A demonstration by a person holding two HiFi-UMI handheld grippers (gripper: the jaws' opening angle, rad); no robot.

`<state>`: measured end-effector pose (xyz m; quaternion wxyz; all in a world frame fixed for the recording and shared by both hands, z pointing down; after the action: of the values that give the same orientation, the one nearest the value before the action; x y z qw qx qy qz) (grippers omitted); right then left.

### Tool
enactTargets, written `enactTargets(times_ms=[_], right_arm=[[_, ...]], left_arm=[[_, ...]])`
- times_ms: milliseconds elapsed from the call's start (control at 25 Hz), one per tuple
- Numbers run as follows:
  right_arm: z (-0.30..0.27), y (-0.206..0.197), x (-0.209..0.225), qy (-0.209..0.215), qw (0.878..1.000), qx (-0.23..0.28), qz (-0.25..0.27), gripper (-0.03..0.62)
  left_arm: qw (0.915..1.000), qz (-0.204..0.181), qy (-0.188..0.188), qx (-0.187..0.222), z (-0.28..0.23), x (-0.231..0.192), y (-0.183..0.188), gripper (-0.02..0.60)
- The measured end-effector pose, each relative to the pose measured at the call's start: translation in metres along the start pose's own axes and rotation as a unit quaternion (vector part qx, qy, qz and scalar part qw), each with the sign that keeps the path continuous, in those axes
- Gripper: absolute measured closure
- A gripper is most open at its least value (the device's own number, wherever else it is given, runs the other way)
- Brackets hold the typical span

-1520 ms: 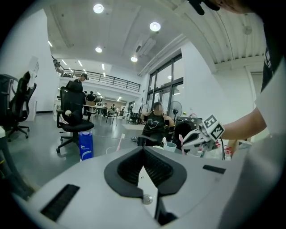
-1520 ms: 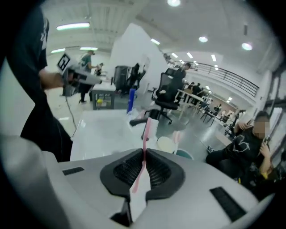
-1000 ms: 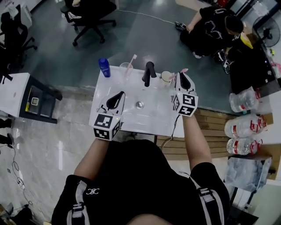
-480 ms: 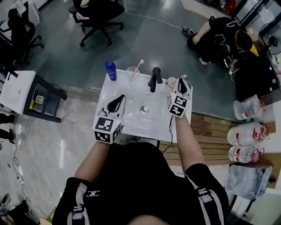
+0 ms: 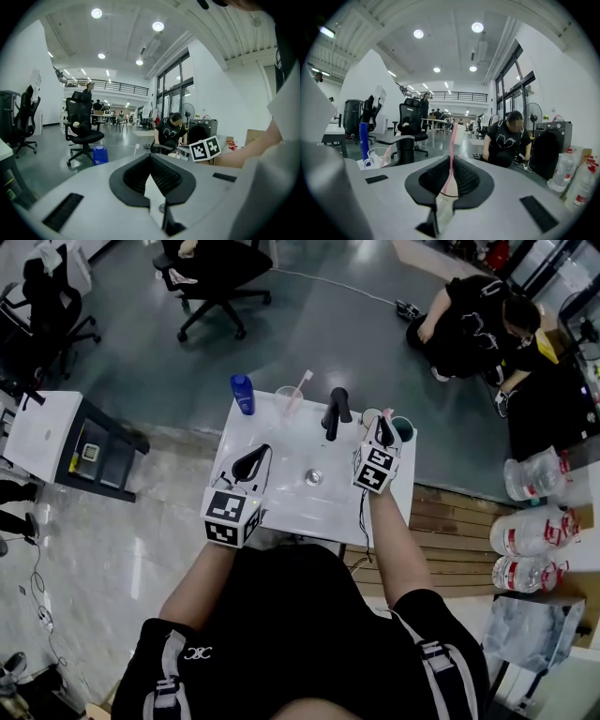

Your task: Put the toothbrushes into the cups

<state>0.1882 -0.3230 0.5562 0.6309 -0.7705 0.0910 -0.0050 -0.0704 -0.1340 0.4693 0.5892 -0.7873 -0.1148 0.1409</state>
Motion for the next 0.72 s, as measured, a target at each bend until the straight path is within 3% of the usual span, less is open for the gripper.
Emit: enactTargets(times_ms=[200,360,720], right_arm=[[-0.003,-0.015,0.000,-0.005,1.000,-0.020,0.006,0.553],[-0.005,-0.021,0.000,0.001,0.999,-0.038,-0.003,0.499],[0.005,-0.004,-0.004,0.023,1.000,-0.013,-0.002,0.421]], left_arm=[[1.0000,-0.001,0.003,0.003,0.002,0.000,0.000,0.569],[1.0000,0.002,0.000,0.004,0.001,0.000,0.000,0.569],[0.9998,0.009,-0.014,0.009,-0.005,-0.004,0.001,0.569]])
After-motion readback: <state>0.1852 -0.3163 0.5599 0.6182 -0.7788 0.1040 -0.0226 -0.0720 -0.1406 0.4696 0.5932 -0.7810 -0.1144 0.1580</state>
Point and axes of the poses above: the fingertips, and each gripper's own axes: z backward along the fingers, x to its right, y out of its top, the point moved 7 cm from there along z, backward along the fingers, and after that the axes turned 4 degrees about -y, right-handed, at the moved point
